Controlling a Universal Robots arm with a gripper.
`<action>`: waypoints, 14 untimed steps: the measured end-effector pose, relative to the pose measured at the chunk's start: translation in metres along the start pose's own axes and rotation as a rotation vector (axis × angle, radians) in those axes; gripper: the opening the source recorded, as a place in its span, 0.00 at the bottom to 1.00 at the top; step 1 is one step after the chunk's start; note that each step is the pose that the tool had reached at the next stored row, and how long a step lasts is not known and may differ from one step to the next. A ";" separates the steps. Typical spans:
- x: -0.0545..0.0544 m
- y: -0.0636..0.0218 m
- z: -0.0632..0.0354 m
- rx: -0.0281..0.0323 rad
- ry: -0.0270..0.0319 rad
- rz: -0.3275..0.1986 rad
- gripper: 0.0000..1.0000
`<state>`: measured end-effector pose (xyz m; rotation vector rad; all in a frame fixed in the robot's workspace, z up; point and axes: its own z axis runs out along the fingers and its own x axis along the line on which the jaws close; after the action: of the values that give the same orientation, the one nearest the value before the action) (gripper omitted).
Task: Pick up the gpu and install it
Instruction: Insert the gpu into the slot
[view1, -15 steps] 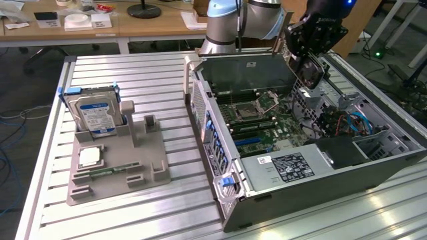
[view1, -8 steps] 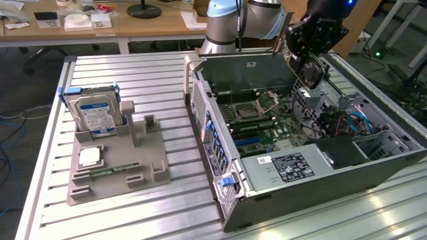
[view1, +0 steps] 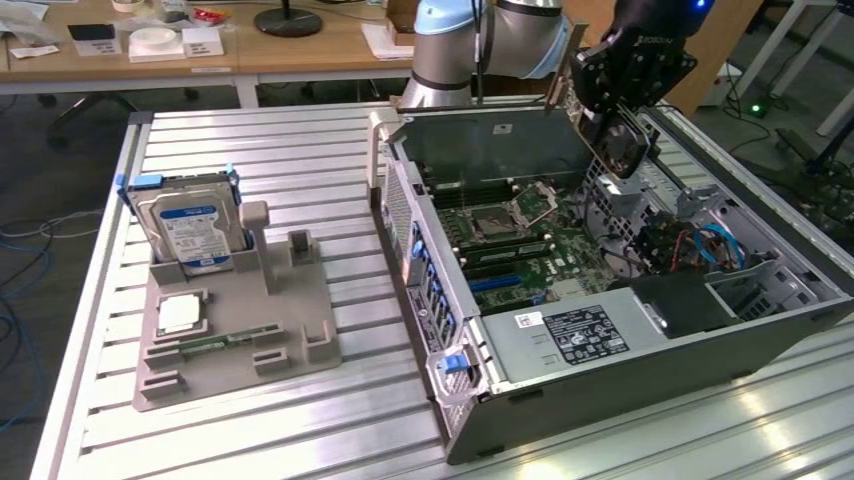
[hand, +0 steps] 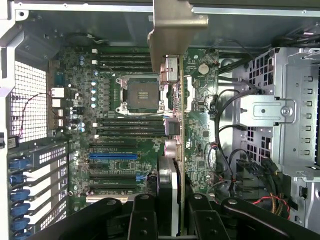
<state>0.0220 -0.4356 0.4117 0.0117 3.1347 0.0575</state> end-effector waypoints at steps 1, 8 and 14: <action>0.000 0.0000 0.0000 0.0000 0.0000 0.000 0.29; 0.000 0.0000 0.0000 -0.0004 0.0026 -0.071 0.29; 0.000 0.0000 0.0000 -0.0010 0.0065 -0.176 0.29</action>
<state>0.0220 -0.4357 0.4118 -0.2640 3.1269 0.0580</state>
